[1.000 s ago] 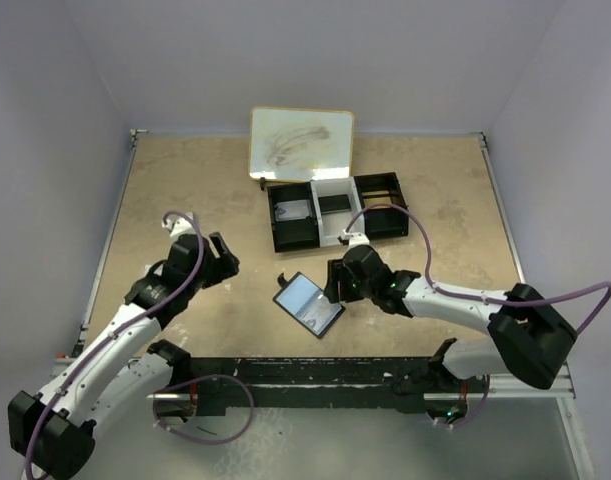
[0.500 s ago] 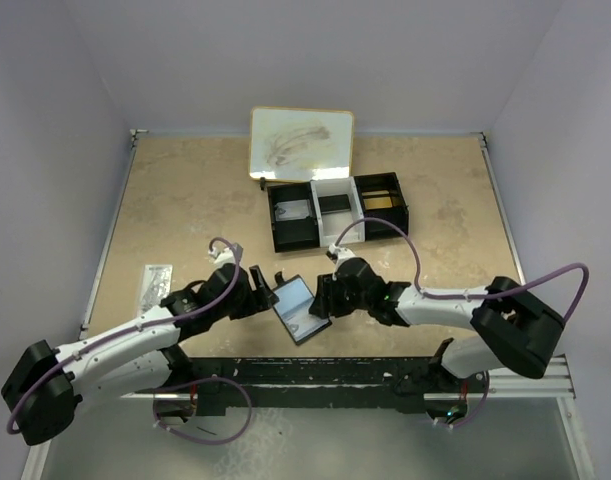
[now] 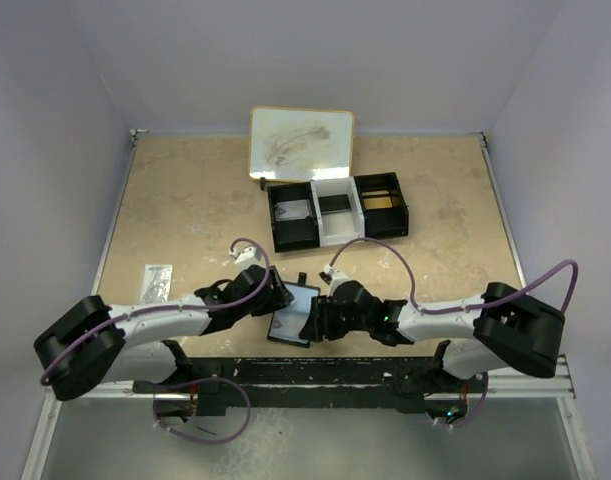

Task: Take the credit cards out of the card holder
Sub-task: Adjust the card holder at the center of the board.

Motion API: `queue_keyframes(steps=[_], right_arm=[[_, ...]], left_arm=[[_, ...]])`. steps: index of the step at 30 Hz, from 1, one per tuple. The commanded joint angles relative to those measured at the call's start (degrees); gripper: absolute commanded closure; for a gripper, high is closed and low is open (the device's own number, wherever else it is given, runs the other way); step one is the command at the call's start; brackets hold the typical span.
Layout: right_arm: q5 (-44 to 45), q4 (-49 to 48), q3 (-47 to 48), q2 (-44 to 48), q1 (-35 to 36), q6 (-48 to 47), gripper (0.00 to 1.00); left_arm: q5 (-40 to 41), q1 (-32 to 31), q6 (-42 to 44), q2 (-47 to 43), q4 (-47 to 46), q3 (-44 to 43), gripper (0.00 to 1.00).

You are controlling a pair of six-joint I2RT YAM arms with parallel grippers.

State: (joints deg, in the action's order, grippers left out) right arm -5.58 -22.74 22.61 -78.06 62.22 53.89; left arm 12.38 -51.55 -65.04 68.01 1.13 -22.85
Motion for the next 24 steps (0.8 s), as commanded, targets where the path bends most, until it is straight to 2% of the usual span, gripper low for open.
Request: queue_keyframes(steps=[1,7,10,13,17,20,24], right_arm=[[-0.54,-4.11,2.57,-3.62,2.13,1.57,0.5],[0.73,-4.96,3.21,-5.34,3.87,2.1,0.51],[2.95,-4.69,1.42,-1.93,3.88,3.11,0.51],[5.81,-2.65,-0.28,3.62,3.88,3.78,0.5],[8.02,2.24,-1.19,9.19,3.59,3.72,0.52],[7.08,2.32,-0.37,10.76,1.49,-0.35,0.55],[-2.3,-3.93,0.16,8.31,-3.54,-4.94,0.59]], left_arm=[[0.76,-1.68,3.8,8.32,-5.38,-3.82,0.47],[-0.86,-3.46,9.06,13.88,-7.82,-8.55,0.5],[-2.45,-3.43,11.81,15.08,-10.45,-9.7,0.5],[1.49,-3.46,11.54,14.95,-6.61,-11.95,0.49],[11.39,-3.47,7.55,7.48,1.08,-11.07,0.46],[17.23,-3.47,3.9,-0.42,8.57,-9.49,0.43],[15.52,-3.46,0.47,-8.44,13.09,-5.64,0.43]])
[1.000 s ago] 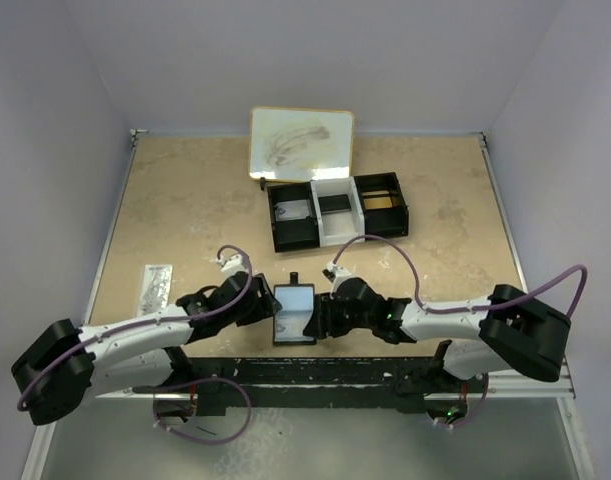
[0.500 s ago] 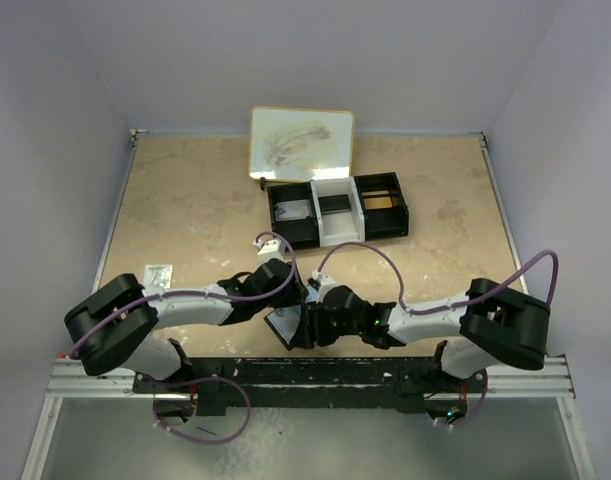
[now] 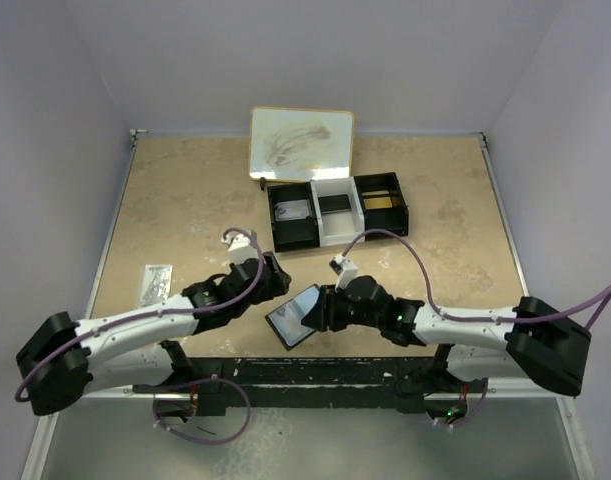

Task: Take the credit cards out of the card holder
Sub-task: Adjust the card holder at the center of the board.

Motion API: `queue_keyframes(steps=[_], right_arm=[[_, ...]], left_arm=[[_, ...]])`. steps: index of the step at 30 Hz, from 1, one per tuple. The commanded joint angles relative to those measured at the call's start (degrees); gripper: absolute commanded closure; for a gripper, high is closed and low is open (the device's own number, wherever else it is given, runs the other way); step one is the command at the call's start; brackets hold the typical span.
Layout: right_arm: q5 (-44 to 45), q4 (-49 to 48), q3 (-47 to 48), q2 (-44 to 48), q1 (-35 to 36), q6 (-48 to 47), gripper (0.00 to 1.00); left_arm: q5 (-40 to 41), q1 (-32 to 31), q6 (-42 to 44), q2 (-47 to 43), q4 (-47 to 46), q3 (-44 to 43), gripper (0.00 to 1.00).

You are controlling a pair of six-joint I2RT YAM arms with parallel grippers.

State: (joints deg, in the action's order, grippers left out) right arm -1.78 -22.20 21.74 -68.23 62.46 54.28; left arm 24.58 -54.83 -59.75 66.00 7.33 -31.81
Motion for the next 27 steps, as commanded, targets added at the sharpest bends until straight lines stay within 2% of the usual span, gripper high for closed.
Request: queue_keyframes(steps=[1,4,8,14,22,27], right_arm=[[-7.44,-5.02,1.66,-2.69,-4.61,-6.1,0.61],[-11.3,-5.61,4.6,-6.5,-5.95,-9.77,0.63],[-13.31,-3.02,8.03,-12.06,-6.65,-12.45,0.68],[-14.59,-3.1,8.04,-14.81,-7.28,-13.25,0.71],[-15.05,-4.37,6.35,-16.47,-8.09,-13.72,0.71],[-13.93,-3.17,6.59,-17.94,-8.53,-14.04,0.71]], left_arm=[[0.8,-0.19,-5.45,-7.38,7.09,4.36,0.44],[-5.67,-0.88,-6.91,-9.27,5.62,6.96,0.52],[-7.3,-4.55,-9.45,-10.77,5.22,7.53,0.6],[-4.22,-10.31,-12.93,-8.0,8.98,4.59,0.7],[0.17,-16.27,-15.71,2.54,10.07,0.21,0.72],[4.35,-18.1,-17.28,6.64,14.65,-2.98,0.75]])
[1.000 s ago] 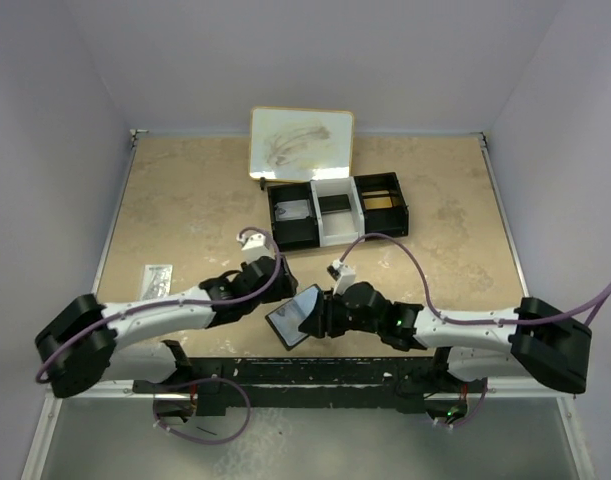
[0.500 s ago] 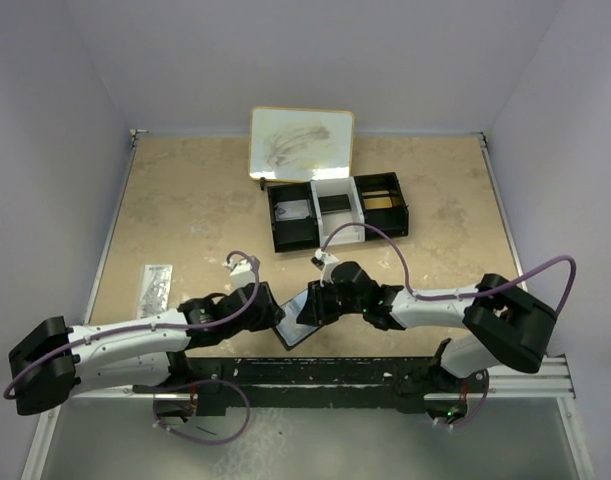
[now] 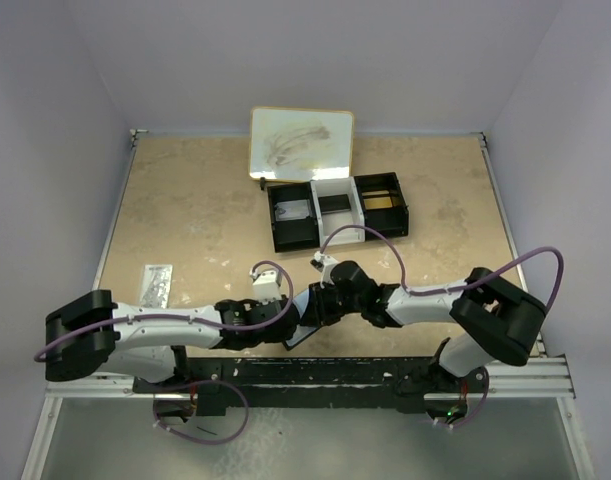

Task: Take the credit cards out of the card holder
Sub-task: Adjust the card holder at the center of the board, then remove the credit card from the card holder.

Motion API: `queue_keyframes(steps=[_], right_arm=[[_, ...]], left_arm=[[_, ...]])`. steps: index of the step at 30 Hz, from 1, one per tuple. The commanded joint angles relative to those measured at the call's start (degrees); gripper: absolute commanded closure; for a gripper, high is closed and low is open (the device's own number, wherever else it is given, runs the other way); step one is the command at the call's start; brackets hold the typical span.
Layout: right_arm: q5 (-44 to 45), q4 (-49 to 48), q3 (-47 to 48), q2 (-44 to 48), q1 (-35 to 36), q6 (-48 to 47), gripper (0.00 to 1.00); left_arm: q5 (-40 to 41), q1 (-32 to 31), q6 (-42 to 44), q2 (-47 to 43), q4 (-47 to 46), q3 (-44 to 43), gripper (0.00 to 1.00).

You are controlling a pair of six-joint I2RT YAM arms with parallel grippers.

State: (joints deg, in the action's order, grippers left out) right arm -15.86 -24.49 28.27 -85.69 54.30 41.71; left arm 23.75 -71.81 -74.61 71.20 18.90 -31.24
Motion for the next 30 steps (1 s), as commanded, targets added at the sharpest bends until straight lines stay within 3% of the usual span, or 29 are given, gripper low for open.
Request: queue_keyframes(steps=[1,9,15,22,30], right_arm=[[0.14,-1.33,-0.19,-0.71,-0.53,-1.38,0.71],[-4.48,-6.87,-1.93,-2.05,-1.54,-0.14,0.8],[-7.46,-10.05,-3.16,-2.85,-2.18,0.58,0.79],[-7.13,-10.44,-3.96,-2.42,-3.03,1.59,0.99],[-6.83,-10.58,-6.11,-0.42,-6.66,2.66,1.0]], left_arm=[[5.51,-1.21,-2.53,1.57,3.37,-3.49,0.75],[6.25,-1.31,-2.88,3.12,0.38,-0.45,0.84],[5.97,-1.31,-3.23,3.4,-1.14,1.3,0.86],[6.38,-1.31,-3.57,3.6,-0.12,2.04,0.87],[7.36,-1.4,-3.98,3.6,2.15,2.33,0.89]])
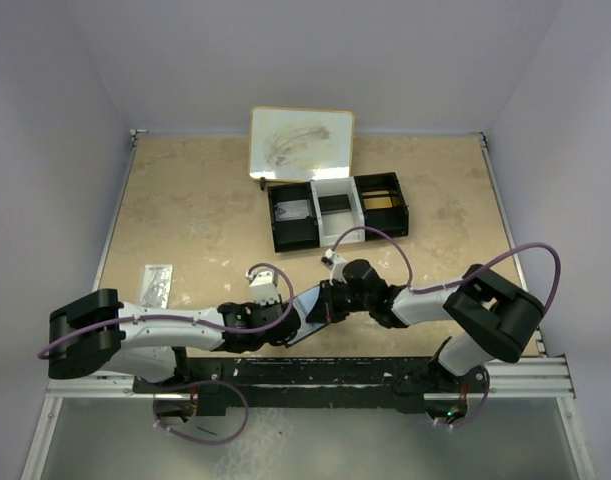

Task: Take the credit cards out of the card holder
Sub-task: Remove the credit card from the card holder.

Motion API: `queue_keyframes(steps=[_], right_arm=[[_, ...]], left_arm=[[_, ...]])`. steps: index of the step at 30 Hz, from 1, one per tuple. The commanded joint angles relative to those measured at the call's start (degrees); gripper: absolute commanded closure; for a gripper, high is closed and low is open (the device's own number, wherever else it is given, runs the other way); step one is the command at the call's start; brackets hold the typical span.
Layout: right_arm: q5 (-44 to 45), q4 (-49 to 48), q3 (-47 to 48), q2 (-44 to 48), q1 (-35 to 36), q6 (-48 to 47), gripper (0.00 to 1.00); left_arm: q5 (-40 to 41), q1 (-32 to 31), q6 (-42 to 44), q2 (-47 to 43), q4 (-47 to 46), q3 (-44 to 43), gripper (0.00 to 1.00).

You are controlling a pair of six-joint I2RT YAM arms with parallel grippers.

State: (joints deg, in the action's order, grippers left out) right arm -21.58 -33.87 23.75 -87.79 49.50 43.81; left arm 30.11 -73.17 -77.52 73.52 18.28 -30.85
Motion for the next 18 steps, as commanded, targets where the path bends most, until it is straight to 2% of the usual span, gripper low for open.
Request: queue_keyframes(steps=[1,14,18], right_arm=[[-1.24,-1.34,-1.9,1.78,-2.32,0.56,1.0],[-3.5,-0.32,-1.64,0.8,-4.32,-1.21,1.0],[-3.84,-0.49,-1.5,-0.18,-4.32,-1.43,0.9]], left_arm=[[1.11,-0.04,-1.17,1.32,3.11,1.86,0.89],[2.11,-0.37,-0.71,1.46,3.78,0.89,0.89],[4.88,-1.11,-0.75,0.62,5.53,-2.08,0.83]])
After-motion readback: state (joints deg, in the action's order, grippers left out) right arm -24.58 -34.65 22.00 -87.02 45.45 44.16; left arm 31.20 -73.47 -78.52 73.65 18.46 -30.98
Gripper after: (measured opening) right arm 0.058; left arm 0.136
